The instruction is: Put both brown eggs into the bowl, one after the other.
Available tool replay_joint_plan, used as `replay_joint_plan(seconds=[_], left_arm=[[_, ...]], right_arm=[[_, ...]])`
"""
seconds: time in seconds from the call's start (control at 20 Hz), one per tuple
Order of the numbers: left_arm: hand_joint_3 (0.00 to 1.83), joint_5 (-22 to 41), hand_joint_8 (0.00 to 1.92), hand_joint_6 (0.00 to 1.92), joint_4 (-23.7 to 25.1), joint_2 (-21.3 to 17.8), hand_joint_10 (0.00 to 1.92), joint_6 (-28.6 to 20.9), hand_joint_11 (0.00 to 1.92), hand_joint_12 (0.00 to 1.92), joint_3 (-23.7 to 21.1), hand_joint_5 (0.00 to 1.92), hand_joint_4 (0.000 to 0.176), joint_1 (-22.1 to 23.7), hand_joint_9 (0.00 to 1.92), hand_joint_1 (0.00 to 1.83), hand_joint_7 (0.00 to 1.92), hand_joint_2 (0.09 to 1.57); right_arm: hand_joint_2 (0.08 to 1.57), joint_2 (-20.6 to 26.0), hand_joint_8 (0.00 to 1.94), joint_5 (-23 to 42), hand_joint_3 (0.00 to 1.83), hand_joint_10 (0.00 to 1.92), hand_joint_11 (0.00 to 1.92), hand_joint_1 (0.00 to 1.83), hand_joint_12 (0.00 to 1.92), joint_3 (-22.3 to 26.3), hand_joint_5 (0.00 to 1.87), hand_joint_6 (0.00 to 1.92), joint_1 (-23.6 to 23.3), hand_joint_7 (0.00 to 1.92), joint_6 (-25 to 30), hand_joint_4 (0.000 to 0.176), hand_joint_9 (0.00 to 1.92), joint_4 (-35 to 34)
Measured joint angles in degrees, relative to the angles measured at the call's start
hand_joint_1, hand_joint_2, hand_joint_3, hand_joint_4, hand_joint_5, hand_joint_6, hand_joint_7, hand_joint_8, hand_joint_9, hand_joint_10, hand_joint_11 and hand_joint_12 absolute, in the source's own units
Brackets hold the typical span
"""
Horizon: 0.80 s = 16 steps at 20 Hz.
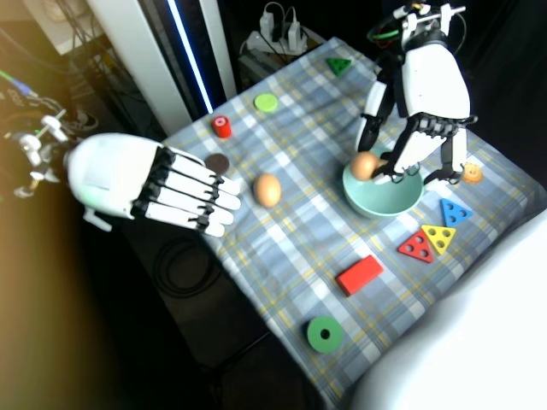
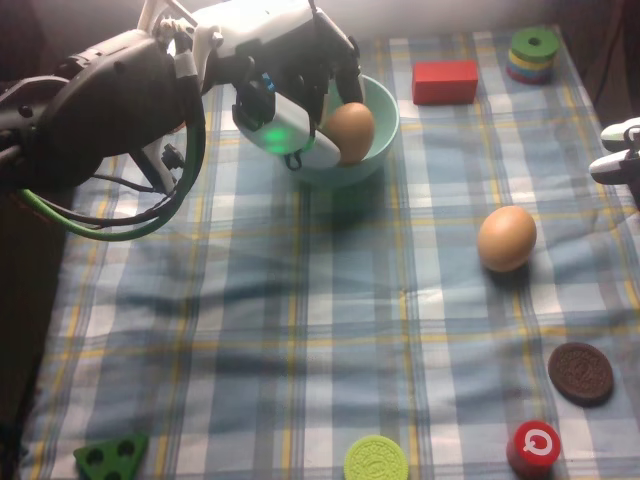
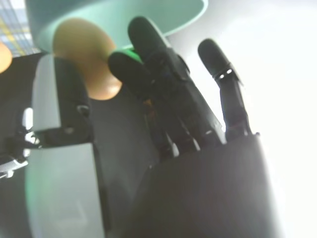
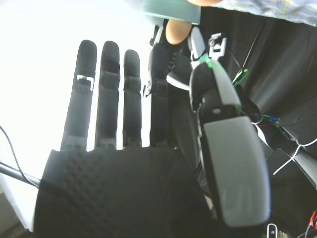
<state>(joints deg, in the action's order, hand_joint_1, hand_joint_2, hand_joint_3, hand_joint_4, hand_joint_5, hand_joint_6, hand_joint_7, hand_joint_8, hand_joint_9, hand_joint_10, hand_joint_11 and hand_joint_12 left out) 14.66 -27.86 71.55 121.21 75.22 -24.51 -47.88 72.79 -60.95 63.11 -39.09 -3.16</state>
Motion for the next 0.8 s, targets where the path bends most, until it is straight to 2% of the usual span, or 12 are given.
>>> replay_joint_plan(seconds=[0.05,0.15,0.25,0.45,0.5,0.6,0.65,0.7,0.75,0.8], left_arm=[[0.0,0.0,1.08,1.02,0.0,0.0,0.0,0.0,0.09,1.11,0.0,0.96,0.05,0.0,1.09,1.2,0.92,1.14],[0.0,0.0,1.09,1.06,0.0,-0.1,0.0,0.0,0.1,1.16,0.0,0.93,0.053,0.0,1.04,1.19,0.92,1.14],[0.0,0.0,1.19,1.08,-0.1,-0.4,0.0,0.0,0.09,1.14,0.0,0.88,0.041,0.0,0.99,1.18,0.88,1.17],[0.0,0.0,1.14,1.05,-0.1,-0.4,0.01,0.0,0.13,1.11,0.0,0.92,0.045,0.0,0.99,1.19,0.9,1.15],[0.0,0.0,1.17,1.05,-0.1,-0.4,0.01,0.0,0.13,1.14,0.0,0.91,0.043,0.0,0.99,1.18,0.89,1.16],[0.0,0.0,1.19,0.99,-0.1,-0.4,0.02,0.0,0.12,1.18,0.0,0.92,0.018,0.0,1.02,1.19,0.91,1.15],[0.0,0.0,0.54,1.05,-0.2,-0.4,0.0,0.0,0.1,1.2,0.0,0.92,0.1,0.0,0.98,1.05,0.88,1.14],[0.0,0.0,0.23,1.09,-0.2,-0.4,0.01,0.0,0.09,1.21,0.0,0.9,0.135,0.0,0.96,1.01,0.95,1.15],[0.0,0.1,0.07,1.06,-0.3,-0.4,0.02,0.0,0.11,1.22,0.0,0.93,0.156,-0.1,0.98,1.0,1.03,1.14],[0.0,0.2,0.07,1.06,-0.3,-0.4,0.02,0.0,0.11,1.22,0.0,0.93,0.156,-0.1,0.98,1.0,1.03,1.14]], right_arm=[[1.27,0.0,0.0,0.0,0.0,0.0,0.33,0.69,0.69,0.0,0.7,0.0,0.0,0.6,0.0,0.0,0.58,0.0],[1.28,0.0,0.0,0.0,0.0,0.0,0.32,0.68,0.69,0.0,0.7,0.0,0.0,0.6,0.0,0.0,0.58,0.0],[1.28,0.0,0.0,0.0,0.0,0.0,0.32,0.71,0.69,0.0,0.68,0.0,0.0,0.6,0.1,0.0,0.58,0.0],[1.28,0.0,0.0,0.0,0.0,0.0,0.32,0.71,0.69,0.0,0.68,0.0,0.0,0.6,0.1,0.0,0.58,0.0],[1.28,0.0,0.0,0.0,0.0,0.0,0.32,0.69,0.69,0.0,0.68,0.0,0.0,0.61,0.1,0.0,0.58,0.0],[1.29,0.0,0.0,0.0,0.0,0.0,0.32,0.69,0.69,0.0,0.67,0.0,0.0,0.6,0.1,0.0,0.58,0.0],[1.29,0.0,0.0,0.0,0.0,0.0,0.32,0.7,0.69,0.0,0.68,0.0,0.0,0.61,0.1,0.0,0.58,0.0],[1.28,0.0,0.0,0.0,0.0,0.0,0.31,0.69,0.69,0.0,0.68,0.0,0.0,0.6,0.1,0.0,0.58,0.0],[1.28,0.0,0.0,0.0,0.0,0.0,0.29,0.71,0.74,0.0,0.68,0.0,0.0,0.6,0.1,0.0,0.57,0.0],[1.28,0.0,0.0,0.0,0.0,0.0,0.29,0.71,0.74,0.0,0.68,0.0,0.0,0.6,0.1,0.0,0.57,0.0]])
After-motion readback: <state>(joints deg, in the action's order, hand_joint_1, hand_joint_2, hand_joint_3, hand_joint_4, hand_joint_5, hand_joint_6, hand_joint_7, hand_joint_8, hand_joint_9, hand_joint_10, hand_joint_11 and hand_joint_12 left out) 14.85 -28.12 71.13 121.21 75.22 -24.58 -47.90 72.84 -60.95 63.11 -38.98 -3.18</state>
